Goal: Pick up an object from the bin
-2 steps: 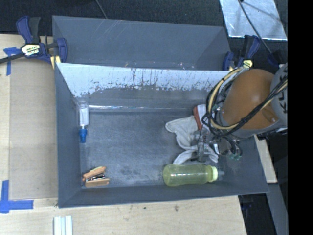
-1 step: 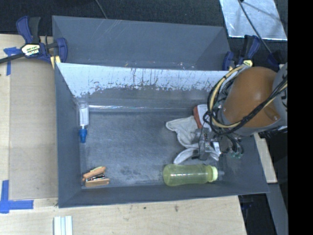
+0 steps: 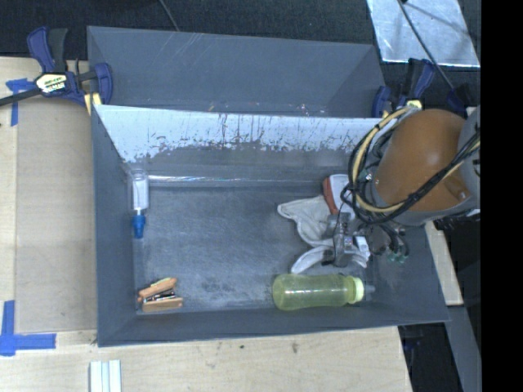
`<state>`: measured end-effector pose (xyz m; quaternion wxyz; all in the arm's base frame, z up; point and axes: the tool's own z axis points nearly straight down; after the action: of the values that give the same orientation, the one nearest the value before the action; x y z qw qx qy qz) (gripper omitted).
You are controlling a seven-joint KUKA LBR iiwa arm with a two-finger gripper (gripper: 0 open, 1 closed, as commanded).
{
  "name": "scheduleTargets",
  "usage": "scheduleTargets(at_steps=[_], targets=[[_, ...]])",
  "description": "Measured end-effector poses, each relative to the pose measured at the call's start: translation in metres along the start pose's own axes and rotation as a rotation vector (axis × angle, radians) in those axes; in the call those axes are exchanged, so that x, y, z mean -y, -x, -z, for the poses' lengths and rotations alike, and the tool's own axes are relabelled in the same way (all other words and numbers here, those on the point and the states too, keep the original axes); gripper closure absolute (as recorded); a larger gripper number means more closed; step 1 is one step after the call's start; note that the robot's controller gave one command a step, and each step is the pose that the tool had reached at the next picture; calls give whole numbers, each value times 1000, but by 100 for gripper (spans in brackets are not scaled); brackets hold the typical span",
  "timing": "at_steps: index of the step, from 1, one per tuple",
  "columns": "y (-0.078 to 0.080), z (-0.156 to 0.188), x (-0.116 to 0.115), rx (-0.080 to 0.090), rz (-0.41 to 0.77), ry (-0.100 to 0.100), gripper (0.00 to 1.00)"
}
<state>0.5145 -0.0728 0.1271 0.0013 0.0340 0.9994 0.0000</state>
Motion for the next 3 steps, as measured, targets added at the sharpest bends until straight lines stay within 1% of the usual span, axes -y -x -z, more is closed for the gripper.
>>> scheduleTargets(at_steps=[2, 3], targets=[[1, 15, 0, 3, -1, 0, 100], [0, 21, 0, -2, -1, 0, 100]])
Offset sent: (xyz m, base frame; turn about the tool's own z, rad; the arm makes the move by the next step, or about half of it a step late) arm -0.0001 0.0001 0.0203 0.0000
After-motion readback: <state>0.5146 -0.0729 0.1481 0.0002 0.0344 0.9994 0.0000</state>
